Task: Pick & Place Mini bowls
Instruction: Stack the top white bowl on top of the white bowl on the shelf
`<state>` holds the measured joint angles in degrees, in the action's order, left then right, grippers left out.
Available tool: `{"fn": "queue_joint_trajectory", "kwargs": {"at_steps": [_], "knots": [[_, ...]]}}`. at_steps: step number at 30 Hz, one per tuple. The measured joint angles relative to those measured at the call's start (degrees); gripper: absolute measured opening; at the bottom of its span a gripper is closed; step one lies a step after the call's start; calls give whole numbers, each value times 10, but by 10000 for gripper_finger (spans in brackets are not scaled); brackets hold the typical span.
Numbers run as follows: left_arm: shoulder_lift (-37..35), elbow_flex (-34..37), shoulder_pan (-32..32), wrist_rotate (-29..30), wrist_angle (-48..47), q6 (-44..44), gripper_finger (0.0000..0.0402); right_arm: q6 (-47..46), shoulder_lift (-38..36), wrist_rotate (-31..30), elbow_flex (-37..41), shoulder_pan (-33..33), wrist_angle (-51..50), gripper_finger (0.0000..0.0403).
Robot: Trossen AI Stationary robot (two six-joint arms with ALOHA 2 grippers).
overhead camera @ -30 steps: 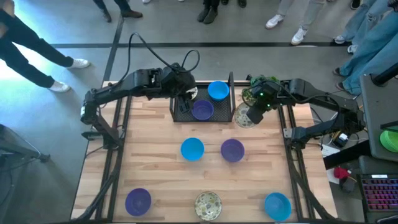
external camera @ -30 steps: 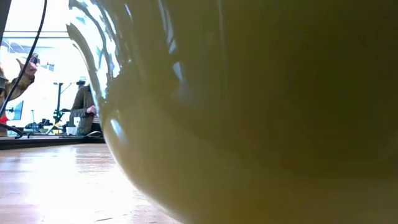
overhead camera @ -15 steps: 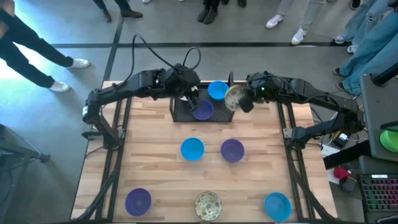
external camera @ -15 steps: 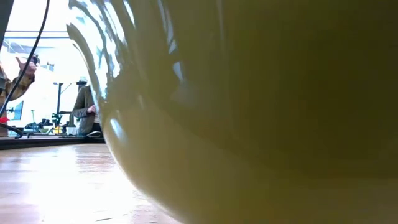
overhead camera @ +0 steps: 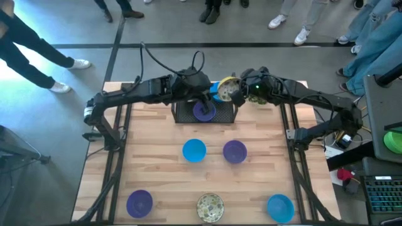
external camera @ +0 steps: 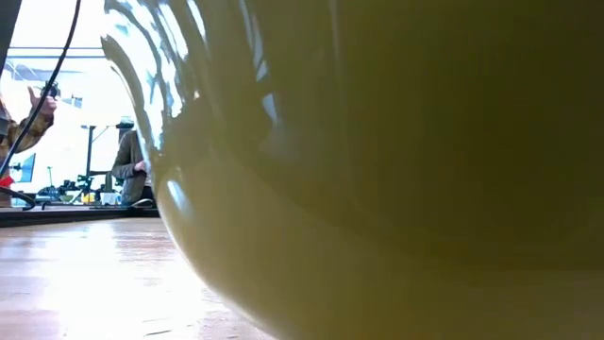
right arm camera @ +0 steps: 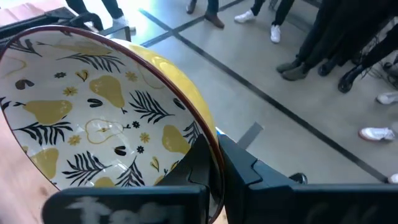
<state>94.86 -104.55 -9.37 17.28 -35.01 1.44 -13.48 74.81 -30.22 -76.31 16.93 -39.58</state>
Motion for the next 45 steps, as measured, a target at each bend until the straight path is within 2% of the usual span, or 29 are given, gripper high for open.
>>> {"fn": "queue_joint_trajectory", "kwargs": {"at_steps": [4, 14, 20, 29, 35, 45], "knots": [[4, 3, 0, 33, 0, 14, 163, 10, 6, 0, 0, 0, 23, 11], [25, 29, 0, 42, 29, 21, 163, 19, 8, -1, 0, 0, 42, 11], [32, 36, 0, 104, 44, 27, 163, 16, 8, -1, 0, 0, 46, 11], [52, 37, 0, 119, 73, 73, 163, 17, 8, 0, 0, 0, 55, 11], [63, 37, 1, 177, 91, 78, 163, 17, 8, 0, 0, 0, 57, 11], [63, 37, 0, 183, 97, 107, 163, 18, 8, 0, 0, 0, 57, 11]]}}
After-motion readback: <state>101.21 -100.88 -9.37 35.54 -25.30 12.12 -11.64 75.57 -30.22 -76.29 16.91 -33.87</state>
